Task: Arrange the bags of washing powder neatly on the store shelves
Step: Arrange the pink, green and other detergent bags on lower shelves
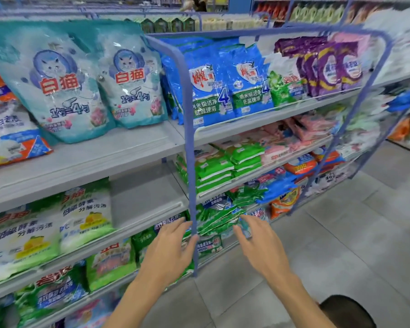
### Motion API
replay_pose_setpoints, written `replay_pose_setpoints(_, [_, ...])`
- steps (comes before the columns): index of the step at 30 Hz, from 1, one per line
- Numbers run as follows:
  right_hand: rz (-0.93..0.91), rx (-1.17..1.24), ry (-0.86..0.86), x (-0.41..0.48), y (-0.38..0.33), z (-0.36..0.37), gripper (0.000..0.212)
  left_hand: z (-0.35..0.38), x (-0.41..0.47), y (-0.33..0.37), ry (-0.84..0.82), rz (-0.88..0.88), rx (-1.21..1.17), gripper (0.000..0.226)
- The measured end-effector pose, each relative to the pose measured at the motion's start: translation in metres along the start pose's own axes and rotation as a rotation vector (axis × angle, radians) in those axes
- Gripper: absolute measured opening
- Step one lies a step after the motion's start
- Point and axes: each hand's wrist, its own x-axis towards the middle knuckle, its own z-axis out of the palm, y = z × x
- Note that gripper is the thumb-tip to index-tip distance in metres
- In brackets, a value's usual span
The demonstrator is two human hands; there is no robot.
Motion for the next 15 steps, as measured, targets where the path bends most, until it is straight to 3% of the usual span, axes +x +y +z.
replay_pose_setpoints(15, [0.328, -0.001, 0.209, 0.17, 0.122, -0.073, 0.041, 0.084, 0.275, 0.097, -0.176, 0.322, 0.07, 0.053])
